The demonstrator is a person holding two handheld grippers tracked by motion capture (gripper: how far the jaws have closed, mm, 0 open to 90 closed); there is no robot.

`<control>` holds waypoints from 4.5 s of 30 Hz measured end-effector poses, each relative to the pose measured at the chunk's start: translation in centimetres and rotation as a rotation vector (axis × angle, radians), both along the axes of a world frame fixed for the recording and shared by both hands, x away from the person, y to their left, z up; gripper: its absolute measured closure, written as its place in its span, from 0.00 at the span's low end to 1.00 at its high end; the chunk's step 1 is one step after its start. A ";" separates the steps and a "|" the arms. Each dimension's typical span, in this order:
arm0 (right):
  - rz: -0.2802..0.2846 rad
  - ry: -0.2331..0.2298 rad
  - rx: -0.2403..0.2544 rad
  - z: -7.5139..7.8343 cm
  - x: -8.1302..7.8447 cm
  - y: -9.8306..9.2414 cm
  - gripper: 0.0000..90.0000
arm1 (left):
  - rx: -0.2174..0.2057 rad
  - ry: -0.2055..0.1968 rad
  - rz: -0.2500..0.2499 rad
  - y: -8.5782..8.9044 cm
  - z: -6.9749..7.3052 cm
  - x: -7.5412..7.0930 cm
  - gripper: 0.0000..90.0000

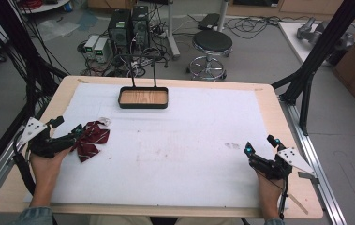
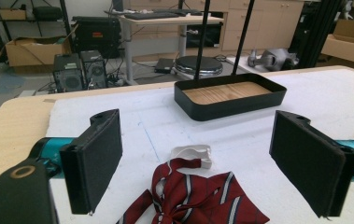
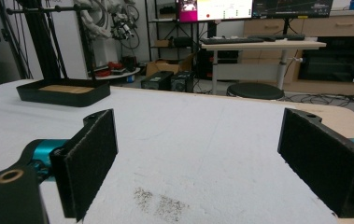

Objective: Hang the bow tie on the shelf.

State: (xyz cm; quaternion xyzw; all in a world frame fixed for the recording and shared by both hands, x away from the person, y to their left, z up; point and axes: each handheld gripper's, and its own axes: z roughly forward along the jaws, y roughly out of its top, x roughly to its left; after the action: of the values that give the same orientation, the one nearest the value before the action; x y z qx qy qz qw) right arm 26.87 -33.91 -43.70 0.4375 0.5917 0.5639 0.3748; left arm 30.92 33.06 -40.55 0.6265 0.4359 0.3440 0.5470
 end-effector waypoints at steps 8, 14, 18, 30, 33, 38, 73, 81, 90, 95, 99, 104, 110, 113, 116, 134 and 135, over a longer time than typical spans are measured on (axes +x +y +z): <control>0.003 0.000 -0.006 0.0 0.0 0.1 0.12 | -0.001 -0.004 0.001 0.0 0.0 -0.1 0.19; 0.007 0.009 -0.013 0.1 0.1 0.2 0.12 | -0.003 -0.013 0.006 0.1 0.1 -0.3 0.19; 0.008 0.016 -0.011 0.0 0.1 0.2 0.12 | -0.002 -0.010 0.009 0.2 0.1 -0.4 0.19; 0.008 0.016 -0.011 0.0 0.1 0.3 0.12 | 0.004 -0.008 0.016 0.3 0.0 -0.4 0.20; 0.007 0.016 -0.012 0.0 0.1 0.3 0.12 | 0.002 -0.006 0.017 0.3 0.0 -0.3 0.19; 0.008 0.017 -0.014 0.0 0.1 0.3 0.12 | 0.000 -0.004 0.025 0.4 -0.1 -0.3 0.19; 0.014 0.023 -0.015 0.0 0.2 0.3 0.12 | 0.134 0.271 0.066 0.5 -3.9 2.8 0.28; 0.013 0.023 -0.016 0.0 0.2 0.3 0.12 | 0.180 0.358 0.039 0.0 -4.2 3.7 0.35; 0.013 0.023 -0.016 0.0 0.2 0.3 0.12 | 0.242 0.399 0.013 -0.7 -4.4 4.1 0.46; 0.014 0.023 -0.016 0.0 0.2 0.3 0.12 | 0.258 0.416 -0.008 -0.9 -4.5 4.3 0.54; 0.014 0.023 -0.016 0.0 0.2 0.3 0.12 | 0.247 0.418 -0.034 -0.9 -4.5 4.2 0.63; 0.013 0.023 -0.016 0.0 0.2 0.3 0.12 | 0.243 0.414 -0.052 -0.9 -4.5 4.1 0.81; 0.014 0.022 -0.017 0.0 0.2 0.3 0.12 | 0.242 0.368 -0.079 -1.0 -3.9 3.7 0.83; 0.014 0.022 -0.016 0.0 0.2 0.3 0.12 | 0.229 0.304 -0.092 -1.2 -2.9 3.3 0.83; 0.013 0.021 -0.017 0.0 0.2 0.3 0.12 | 0.203 0.244 -0.114 -1.3 -1.7 3.0 0.83; 0.011 0.029 -0.015 0.0 0.2 0.3 0.12 | 0.195 0.131 -0.249 -4.5 4.6 5.3 0.84; 0.011 0.029 -0.014 0.0 0.2 0.3 0.12 | 0.193 0.125 -0.257 -4.7 5.1 5.6 0.84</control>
State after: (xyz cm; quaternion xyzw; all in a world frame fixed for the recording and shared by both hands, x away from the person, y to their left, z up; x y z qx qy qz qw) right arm 27.06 -33.64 -43.74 0.4397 0.6036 0.5554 0.3660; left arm 36.49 28.38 -35.47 0.7469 0.3504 0.2719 0.4954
